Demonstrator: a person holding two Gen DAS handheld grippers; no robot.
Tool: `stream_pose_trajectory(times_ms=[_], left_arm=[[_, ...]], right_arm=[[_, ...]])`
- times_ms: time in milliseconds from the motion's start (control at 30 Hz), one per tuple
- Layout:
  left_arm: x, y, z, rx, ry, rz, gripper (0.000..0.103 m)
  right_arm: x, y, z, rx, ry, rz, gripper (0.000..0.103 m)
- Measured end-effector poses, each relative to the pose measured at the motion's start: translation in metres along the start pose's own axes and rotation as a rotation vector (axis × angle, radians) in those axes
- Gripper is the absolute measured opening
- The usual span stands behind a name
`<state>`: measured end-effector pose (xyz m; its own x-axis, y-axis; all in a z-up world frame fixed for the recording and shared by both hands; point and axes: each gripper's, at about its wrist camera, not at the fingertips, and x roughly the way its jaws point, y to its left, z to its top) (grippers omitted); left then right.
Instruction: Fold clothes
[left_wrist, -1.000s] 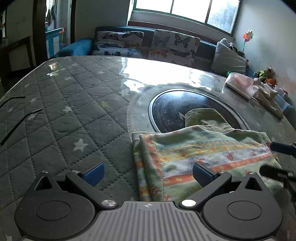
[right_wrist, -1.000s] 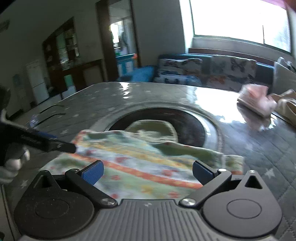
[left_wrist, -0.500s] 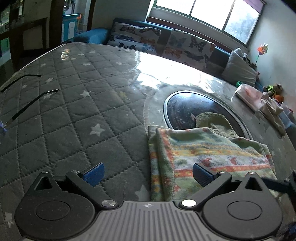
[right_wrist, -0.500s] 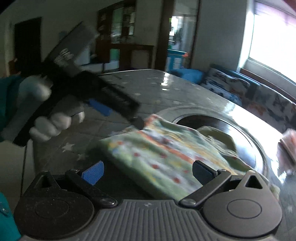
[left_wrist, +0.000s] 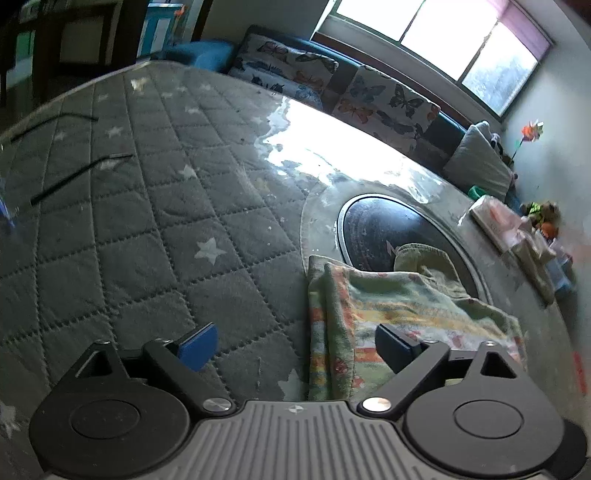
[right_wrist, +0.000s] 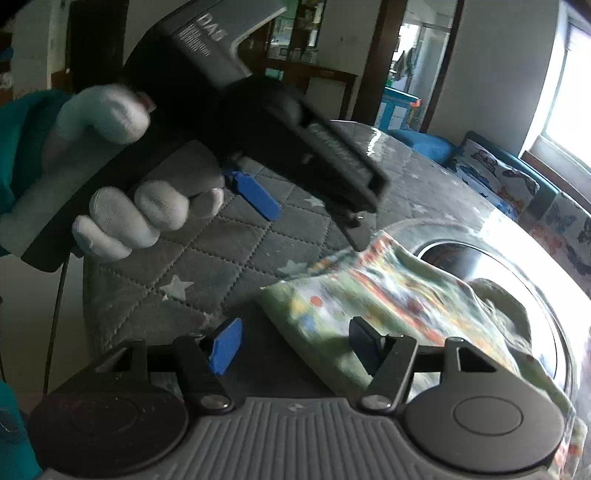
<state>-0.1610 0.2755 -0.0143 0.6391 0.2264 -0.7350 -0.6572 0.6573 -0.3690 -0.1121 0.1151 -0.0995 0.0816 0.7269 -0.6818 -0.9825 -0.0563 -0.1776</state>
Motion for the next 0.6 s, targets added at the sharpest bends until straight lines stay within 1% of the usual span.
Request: stream_pose_trajectory(times_ms=[67, 100, 167, 200, 233, 333, 433, 600], left_arm=[[0.001, 0.002, 0.001, -0.020, 0.011, -0.010, 0.092], [0.002, 0.003, 0.001, -0.029, 0.016, -0.015, 0.091], [0.002, 0.003, 0.002, -0.046, 0.023, -0.023, 0.091], [0.002, 0.003, 0.002, -0.055, 0.026, -0.027, 0.091], [0.002, 0.003, 0.002, -0.065, 0.029, -0.031, 0.091], [0.001, 0.003, 0.005, -0.104, 0.040, -0.051, 0.091], [0.000, 0.002, 0.007, -0.141, 0.050, -0.060, 0.091], [0.003, 0.001, 0.009, -0.239, 0.095, -0.104, 0.091]], right_arm=[[0.003, 0.005, 0.003, -0.023, 0.003, -0.006, 0.055], [0.005, 0.007, 0.003, -0.034, 0.010, -0.011, 0.048], [0.008, 0.011, 0.005, -0.051, 0.014, -0.032, 0.042], [0.008, 0.011, 0.006, -0.050, 0.011, -0.031, 0.033], [0.006, 0.009, 0.006, -0.037, 0.004, -0.030, 0.027], [0.000, 0.001, 0.007, 0.018, -0.022, -0.015, 0.016], [-0.010, -0.007, 0.007, 0.069, -0.057, 0.000, 0.012], [-0.030, -0.026, 0.006, 0.167, -0.117, 0.009, 0.011]])
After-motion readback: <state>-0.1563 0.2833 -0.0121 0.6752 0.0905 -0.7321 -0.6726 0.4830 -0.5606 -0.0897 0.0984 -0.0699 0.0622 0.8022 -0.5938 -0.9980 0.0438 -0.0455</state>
